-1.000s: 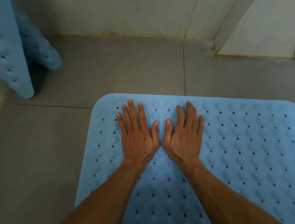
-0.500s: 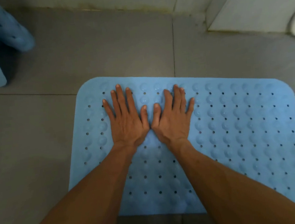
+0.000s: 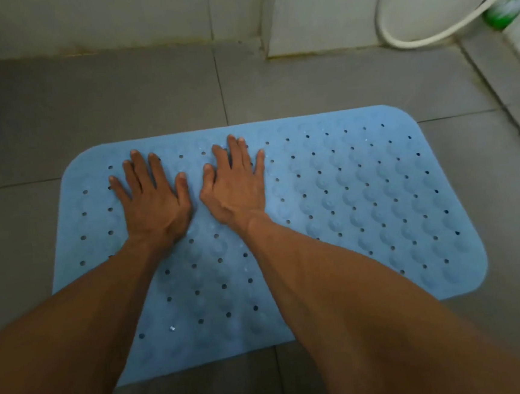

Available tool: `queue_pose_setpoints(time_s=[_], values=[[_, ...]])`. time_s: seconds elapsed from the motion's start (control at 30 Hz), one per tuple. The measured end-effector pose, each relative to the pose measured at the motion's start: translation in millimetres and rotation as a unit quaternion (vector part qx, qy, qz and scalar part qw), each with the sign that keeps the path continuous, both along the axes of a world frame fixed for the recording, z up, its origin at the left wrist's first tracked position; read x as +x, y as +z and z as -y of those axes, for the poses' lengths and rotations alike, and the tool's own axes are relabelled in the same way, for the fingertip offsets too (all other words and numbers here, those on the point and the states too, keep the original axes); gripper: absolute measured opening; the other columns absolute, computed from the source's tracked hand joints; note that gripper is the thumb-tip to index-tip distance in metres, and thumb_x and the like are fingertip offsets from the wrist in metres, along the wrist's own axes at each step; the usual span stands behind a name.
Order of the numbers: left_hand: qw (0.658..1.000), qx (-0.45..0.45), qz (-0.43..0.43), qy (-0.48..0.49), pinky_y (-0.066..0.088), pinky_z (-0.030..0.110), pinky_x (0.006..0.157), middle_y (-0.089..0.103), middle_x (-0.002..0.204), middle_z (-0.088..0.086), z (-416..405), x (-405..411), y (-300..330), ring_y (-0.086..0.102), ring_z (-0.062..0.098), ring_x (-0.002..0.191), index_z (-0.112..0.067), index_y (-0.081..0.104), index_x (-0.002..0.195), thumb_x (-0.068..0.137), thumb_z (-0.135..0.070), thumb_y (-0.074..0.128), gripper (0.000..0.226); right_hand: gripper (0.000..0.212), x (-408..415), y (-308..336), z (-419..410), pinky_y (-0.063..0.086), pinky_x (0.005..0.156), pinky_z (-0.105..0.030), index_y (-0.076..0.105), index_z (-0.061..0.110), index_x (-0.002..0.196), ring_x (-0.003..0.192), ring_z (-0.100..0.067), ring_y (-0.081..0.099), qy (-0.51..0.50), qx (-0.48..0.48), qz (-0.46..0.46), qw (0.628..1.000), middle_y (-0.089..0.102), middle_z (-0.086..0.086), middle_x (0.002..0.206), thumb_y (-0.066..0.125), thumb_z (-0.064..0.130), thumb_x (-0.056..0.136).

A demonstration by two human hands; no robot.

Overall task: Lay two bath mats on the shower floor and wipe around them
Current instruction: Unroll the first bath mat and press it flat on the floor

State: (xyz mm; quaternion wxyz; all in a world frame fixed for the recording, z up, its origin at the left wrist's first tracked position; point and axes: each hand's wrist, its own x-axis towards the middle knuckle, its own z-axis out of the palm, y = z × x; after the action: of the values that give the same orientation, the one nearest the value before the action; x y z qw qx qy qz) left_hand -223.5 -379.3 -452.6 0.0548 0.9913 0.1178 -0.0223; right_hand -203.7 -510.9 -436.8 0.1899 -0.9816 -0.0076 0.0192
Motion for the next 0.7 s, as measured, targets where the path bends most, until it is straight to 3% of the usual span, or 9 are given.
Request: queue_pose_setpoints(time_s=[0.1, 0.2, 0.4, 0.6, 0.7], values=[[1.000, -0.002, -0.016, 0.012, -0.007, 0.055, 0.119, -0.005, 0.161, 0.017, 2.4, 0.9, 4.5, -0.007, 0.032, 0.149, -0.007, 0.003, 0.154, 0.098, -0.052, 0.009, 0.072, 0.055, 4.4, 11.6, 13.2, -0.007, 0.122, -0.050, 0.033, 0.019, 0.152, 0.153, -0.019, 0.001, 0.030, 0.081, -0.050, 0.995, 0.014, -0.005, 0.165, 0.027, 0.037, 0.101], [1.000, -0.020, 0.012, 0.019, -0.006, 0.054, 0.119, -0.004, 0.160, 0.022, 25.2, 1.4, 15.1, -0.005, 0.036, 0.148, -0.002, 0.008, 0.153, 0.099, -0.041, 0.021, 0.067, 0.049, 4.2, 23.0, 55.2, 0.003, 0.124, -0.042, 0.040, 0.016, 0.148, 0.152, -0.021, 0.012, 0.065, 0.143, -0.043, 0.987, 0.022, -0.007, 0.163, 0.031, 0.031, 0.102], [0.989, -0.092, 0.106, -0.057, 0.002, 0.050, 0.121, 0.012, 0.158, 0.024, 170.1, 14.2, 36.3, 0.011, 0.039, 0.147, -0.001, 0.021, 0.150, 0.099, -0.040, 0.026, 0.065, 0.049, -3.4, 12.0, 193.6, 0.006, 0.124, -0.042, 0.040, 0.013, 0.145, 0.151, -0.025, 0.015, 0.018, 0.013, 0.061, 0.998, 0.024, -0.011, 0.161, 0.033, 0.032, 0.100], [0.984, -0.110, 0.125, -0.068, 0.000, 0.050, 0.121, 0.014, 0.159, 0.022, 276.2, 41.0, 27.9, 0.008, 0.035, 0.148, -0.002, 0.021, 0.151, 0.101, -0.043, 0.025, 0.065, 0.047, 18.7, 1.5, 270.4, 0.015, 0.122, -0.045, 0.054, 0.011, 0.133, 0.141, -0.032, 0.035, 0.001, -0.038, 0.156, 0.987, 0.040, -0.015, 0.151, 0.035, 0.037, 0.098], [0.986, -0.102, 0.121, -0.056, 0.004, 0.052, 0.120, 0.019, 0.157, 0.025, 288.3, 33.6, 12.2, 0.013, 0.038, 0.147, -0.001, 0.025, 0.149, 0.100, -0.046, 0.026, 0.067, 0.046, 22.0, -7.5, 278.4, 0.011, 0.123, -0.042, 0.052, 0.014, 0.133, 0.143, -0.027, 0.031, -0.005, -0.021, 0.147, 0.989, 0.038, -0.010, 0.153, 0.034, 0.038, 0.099]])
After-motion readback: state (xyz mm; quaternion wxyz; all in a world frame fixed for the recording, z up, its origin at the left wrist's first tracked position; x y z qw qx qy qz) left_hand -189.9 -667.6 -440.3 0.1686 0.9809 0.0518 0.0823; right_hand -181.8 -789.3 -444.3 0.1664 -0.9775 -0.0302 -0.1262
